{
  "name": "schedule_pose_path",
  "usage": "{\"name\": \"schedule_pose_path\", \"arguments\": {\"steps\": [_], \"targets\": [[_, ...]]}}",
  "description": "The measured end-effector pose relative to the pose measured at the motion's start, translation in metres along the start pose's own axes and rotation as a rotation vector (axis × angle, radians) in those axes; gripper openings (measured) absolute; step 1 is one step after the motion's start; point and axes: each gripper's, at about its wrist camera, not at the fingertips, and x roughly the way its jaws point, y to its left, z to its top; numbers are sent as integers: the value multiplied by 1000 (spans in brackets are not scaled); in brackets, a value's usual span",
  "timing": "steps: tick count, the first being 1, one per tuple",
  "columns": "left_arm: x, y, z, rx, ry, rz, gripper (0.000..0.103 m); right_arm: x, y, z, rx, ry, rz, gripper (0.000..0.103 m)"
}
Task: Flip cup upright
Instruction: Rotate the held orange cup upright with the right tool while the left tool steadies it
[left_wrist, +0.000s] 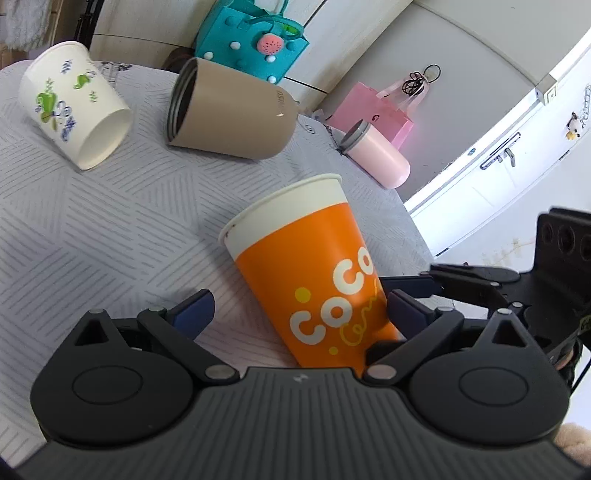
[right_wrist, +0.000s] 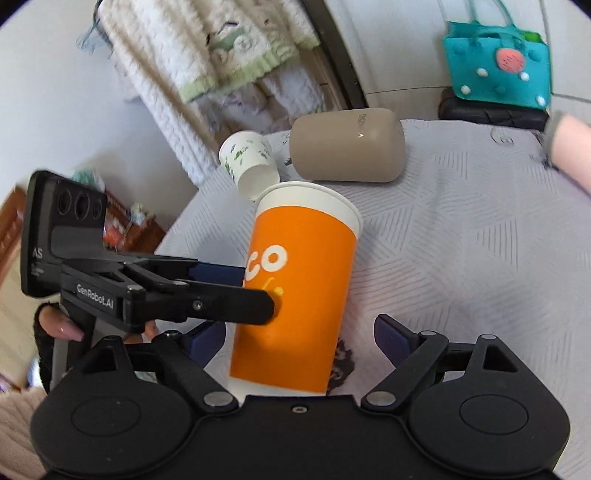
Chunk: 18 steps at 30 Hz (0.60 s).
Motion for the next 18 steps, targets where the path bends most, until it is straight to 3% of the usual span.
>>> {"name": "schedule_pose_path", "arguments": {"steps": [4,10,18], "targets": [[1,-5,3,38,-34,20,96,10,3,6,-61,61,31,91],[0,-10,10,63,-46,11,83,19,5,15,-72,71,43,91],[4,-3,7,30,-55,-30,82,19,0,13,-66,49,25,79]]}}
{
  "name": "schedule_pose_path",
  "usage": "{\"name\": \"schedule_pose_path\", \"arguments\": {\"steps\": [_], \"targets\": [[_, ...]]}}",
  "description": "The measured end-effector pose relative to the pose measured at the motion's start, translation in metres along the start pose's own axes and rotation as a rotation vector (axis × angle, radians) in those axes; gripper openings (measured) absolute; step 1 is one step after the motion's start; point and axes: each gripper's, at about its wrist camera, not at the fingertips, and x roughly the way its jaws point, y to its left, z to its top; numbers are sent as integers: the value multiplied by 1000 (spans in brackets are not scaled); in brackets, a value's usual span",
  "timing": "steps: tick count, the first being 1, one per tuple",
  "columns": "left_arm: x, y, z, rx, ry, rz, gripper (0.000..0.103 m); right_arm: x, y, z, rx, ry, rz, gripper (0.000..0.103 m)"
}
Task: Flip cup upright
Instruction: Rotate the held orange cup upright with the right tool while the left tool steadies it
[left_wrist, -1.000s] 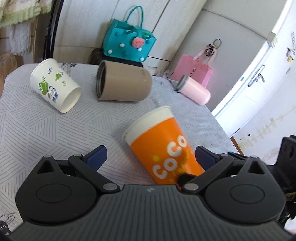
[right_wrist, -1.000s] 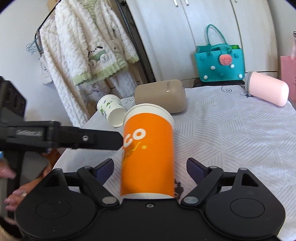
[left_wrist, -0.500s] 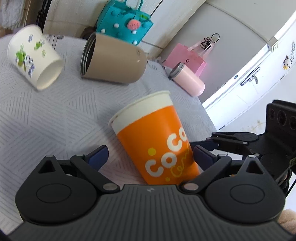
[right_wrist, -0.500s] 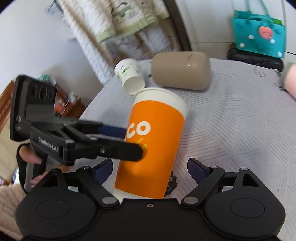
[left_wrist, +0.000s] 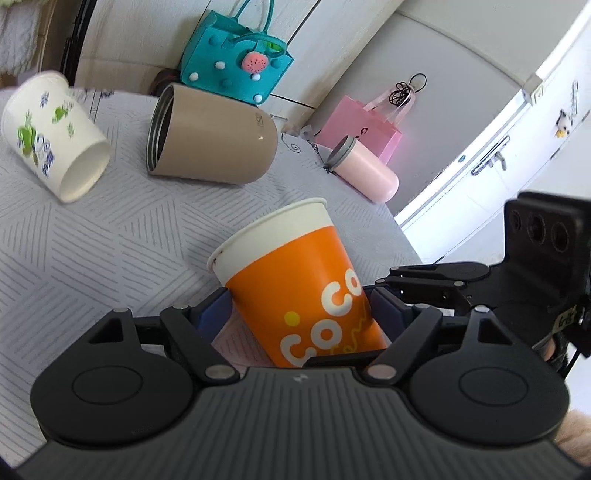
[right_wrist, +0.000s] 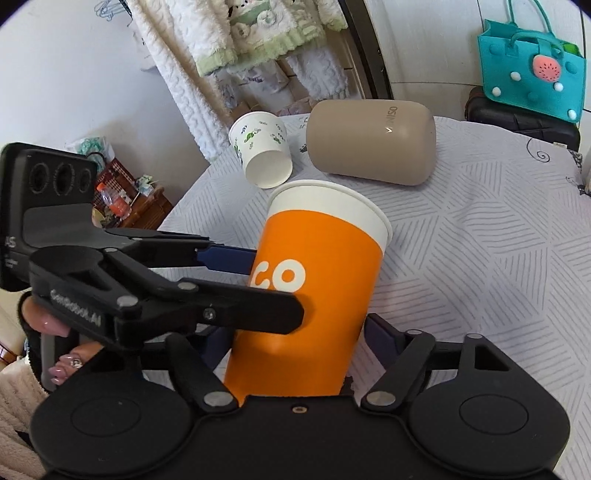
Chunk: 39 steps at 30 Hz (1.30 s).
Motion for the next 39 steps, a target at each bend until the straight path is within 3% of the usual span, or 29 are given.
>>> {"name": "schedule_pose_path", "arguments": {"steps": [9,19,25,28,33,39], "targets": [[3,-4,-11,10,-3,-23,85,-9,4,-16,-19,-72,0,78],[-30,-46,-13,271,-252,74,81,-29,33,-17,-309,-276,-112,78],[-36,-64,-12,419,-361,192,77,-20,42,-13,-504,-405,-227,78],[-35,-68,-10,465,-386,230,73,-12,36,-4,-497,-419,-234,78],[-26,-68,-3,461,-353,213,72,-4,17,4,-422,-427,-234,75],[-14,-73,-7,500,-367,223,72,-3,11,-2,-411,-457,-252,75]]}}
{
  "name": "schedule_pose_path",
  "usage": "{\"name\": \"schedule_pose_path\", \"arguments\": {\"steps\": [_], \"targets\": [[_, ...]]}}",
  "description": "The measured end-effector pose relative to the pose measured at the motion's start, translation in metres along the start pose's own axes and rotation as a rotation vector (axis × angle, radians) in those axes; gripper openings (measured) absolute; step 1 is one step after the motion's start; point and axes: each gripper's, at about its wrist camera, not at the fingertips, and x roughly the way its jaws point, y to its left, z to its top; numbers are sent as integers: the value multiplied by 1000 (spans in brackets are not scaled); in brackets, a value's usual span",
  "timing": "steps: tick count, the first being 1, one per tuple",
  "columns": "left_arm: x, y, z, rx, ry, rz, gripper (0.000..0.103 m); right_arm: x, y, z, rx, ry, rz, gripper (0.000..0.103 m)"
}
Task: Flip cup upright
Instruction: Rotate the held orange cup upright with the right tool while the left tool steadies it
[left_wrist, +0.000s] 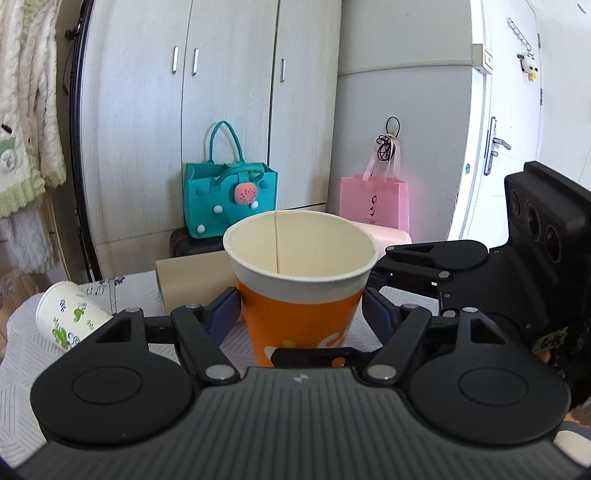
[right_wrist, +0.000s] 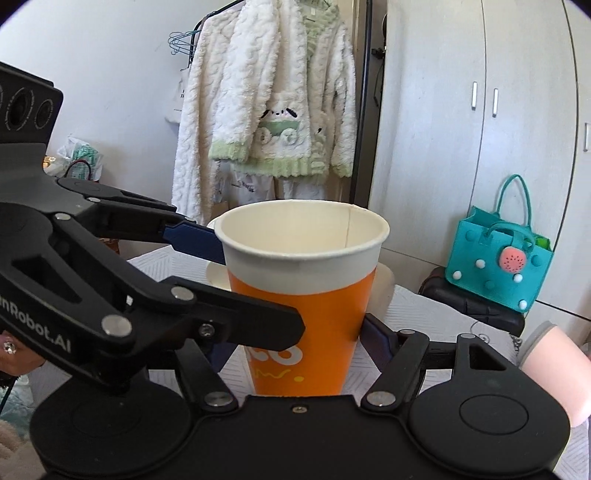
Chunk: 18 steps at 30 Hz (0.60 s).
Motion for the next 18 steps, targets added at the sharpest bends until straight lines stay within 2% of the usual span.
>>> {"name": "schedule_pose_path", "arguments": {"steps": [11,15,17,18], "targets": [[10,4,-3,-56,19,-24,72,-1,-4,-6,47,-9,-5,76],[11,4,-6,-70,20,-23,72,0,-1,-9,46,-8,-10,85],[8,5,-7,-75,21,-16,76,-1,-1,-10,48,-5,-16,93],[5,6,-7,-81,16,-9,77,-1,-1,-10,52,-5,-19,93]]}}
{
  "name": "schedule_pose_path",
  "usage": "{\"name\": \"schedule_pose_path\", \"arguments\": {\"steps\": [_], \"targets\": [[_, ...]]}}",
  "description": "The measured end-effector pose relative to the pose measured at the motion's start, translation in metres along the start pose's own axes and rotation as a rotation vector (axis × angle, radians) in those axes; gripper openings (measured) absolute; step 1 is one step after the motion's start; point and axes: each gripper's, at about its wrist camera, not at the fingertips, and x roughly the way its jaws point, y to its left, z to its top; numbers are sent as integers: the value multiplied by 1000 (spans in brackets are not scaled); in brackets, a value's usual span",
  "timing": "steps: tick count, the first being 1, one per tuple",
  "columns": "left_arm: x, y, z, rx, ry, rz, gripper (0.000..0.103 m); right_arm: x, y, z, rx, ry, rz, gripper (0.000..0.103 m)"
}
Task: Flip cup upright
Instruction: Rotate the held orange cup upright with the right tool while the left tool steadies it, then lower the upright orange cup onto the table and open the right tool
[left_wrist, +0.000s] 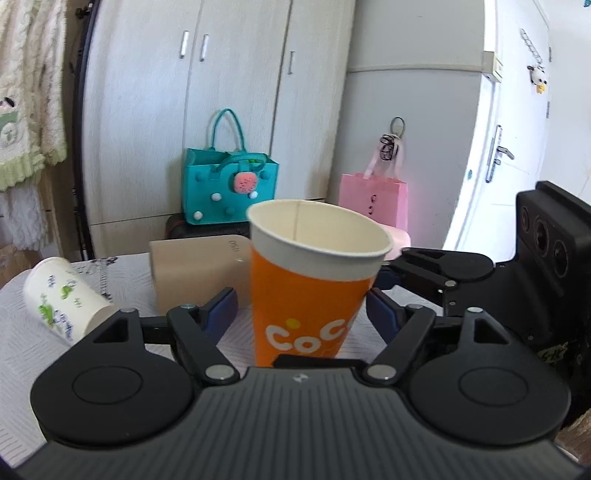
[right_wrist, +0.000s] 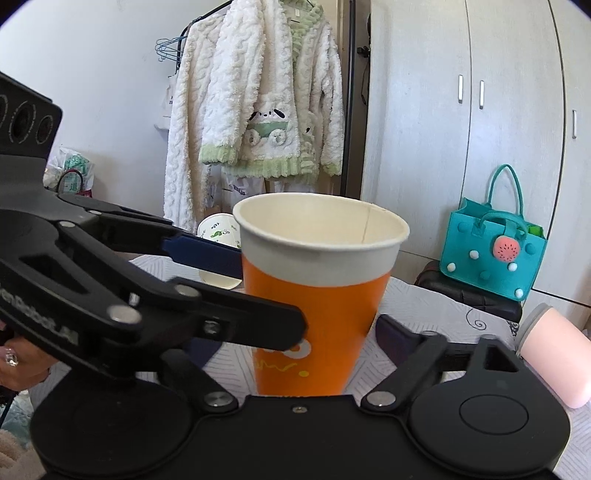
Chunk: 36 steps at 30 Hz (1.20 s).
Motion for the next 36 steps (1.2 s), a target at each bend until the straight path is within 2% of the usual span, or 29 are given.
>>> {"name": "schedule_pose_path", "arguments": {"steps": [3,8,17,20,23,28,31,36], "targets": [[-7,3,-2,-6,-16,-10,82,-2,0,-1,-2,9,-4,93],[-12,6,-4,-30,-2,6,82,-3,-5,-2,21,8,-30,93],[-27,10,-11,-72,18,100,85,-23,-8,-22,59,36,-59,96],[-33,7,-13,-91,38,138,89,-38,-8,-26,86,12,-64,96],[-40,3,-10,-106,55,173,89,-53,-3,-25,123,-61,-85,96],[-63,-15,-9,-64,39,217,93,-81,13,-23,130,-130,-111,96],[-78,-30,-10,-29,30,264,94,-96,24,-20,113,-132,-145,96],[-104,-46,-13,-21,-17,254,99,-110,40,-17,107,-112,-218,96]]}}
